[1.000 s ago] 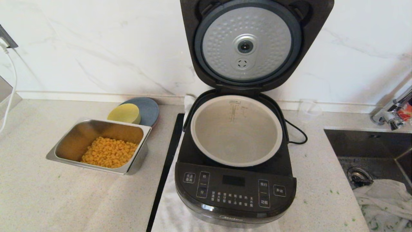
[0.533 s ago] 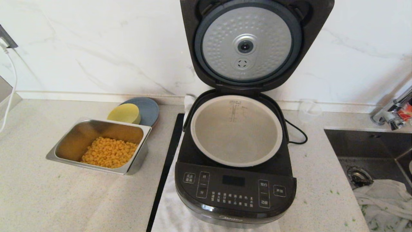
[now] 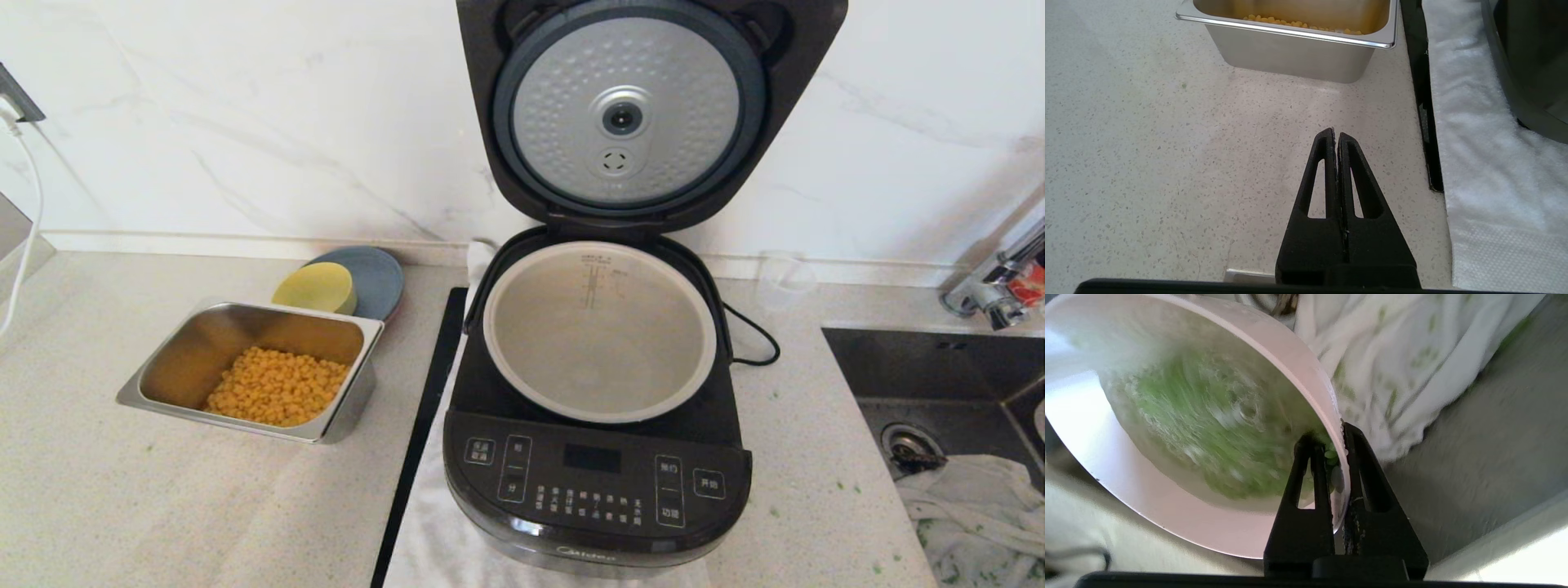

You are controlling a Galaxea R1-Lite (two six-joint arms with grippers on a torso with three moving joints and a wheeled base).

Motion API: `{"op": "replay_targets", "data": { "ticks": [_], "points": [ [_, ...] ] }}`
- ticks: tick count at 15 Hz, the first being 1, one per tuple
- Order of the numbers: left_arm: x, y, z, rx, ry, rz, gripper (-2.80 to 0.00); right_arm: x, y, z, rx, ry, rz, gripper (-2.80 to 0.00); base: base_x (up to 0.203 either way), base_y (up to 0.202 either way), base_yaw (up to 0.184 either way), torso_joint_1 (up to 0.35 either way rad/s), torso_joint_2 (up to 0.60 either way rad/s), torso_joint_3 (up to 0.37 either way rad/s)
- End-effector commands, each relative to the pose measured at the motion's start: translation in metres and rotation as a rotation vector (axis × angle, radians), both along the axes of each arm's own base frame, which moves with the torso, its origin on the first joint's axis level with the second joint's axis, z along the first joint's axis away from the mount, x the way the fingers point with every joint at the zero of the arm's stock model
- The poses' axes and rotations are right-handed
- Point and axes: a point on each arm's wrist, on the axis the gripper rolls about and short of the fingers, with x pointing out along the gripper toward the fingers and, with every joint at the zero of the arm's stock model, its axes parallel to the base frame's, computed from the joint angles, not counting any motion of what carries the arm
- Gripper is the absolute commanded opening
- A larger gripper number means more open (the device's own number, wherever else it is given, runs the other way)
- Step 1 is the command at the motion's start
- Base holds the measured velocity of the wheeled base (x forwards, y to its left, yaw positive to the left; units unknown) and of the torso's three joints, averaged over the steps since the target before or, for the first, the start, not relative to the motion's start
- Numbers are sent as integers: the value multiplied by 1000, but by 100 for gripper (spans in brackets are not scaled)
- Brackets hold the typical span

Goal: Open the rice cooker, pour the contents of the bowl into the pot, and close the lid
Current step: Fill a bowl with water from the tap, then pour the water from the bowl into the rice cooker

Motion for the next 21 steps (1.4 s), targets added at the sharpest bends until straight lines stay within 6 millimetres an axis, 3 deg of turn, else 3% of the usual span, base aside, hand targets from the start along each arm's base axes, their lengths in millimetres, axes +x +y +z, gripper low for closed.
{"op": "replay_targets", "data": {
  "ticks": [1, 8, 14, 18, 21],
  "points": [
    [0, 0, 0, 0, -2, 0, -280, 2, 31, 18, -16, -5, 65, -280, 0, 0, 0, 0, 0, 0],
    [0, 0, 0, 0, -2, 0, -280, 20, 151, 63, -97, -20, 353, -280, 0, 0, 0, 0, 0, 0],
    [0, 0, 0, 0, -2, 0, -280, 21, 249, 103, -210, -25, 607, -280, 0, 0, 0, 0, 0, 0],
    [0, 0, 0, 0, -2, -2, -280, 19, 307, 135, -236, -51, 755, -280, 0, 0, 0, 0, 0, 0],
    [0, 0, 0, 0, -2, -1, -280, 18, 339, 166, -227, -100, 835, -280, 0, 0, 0, 0, 0, 0]
  ]
}}
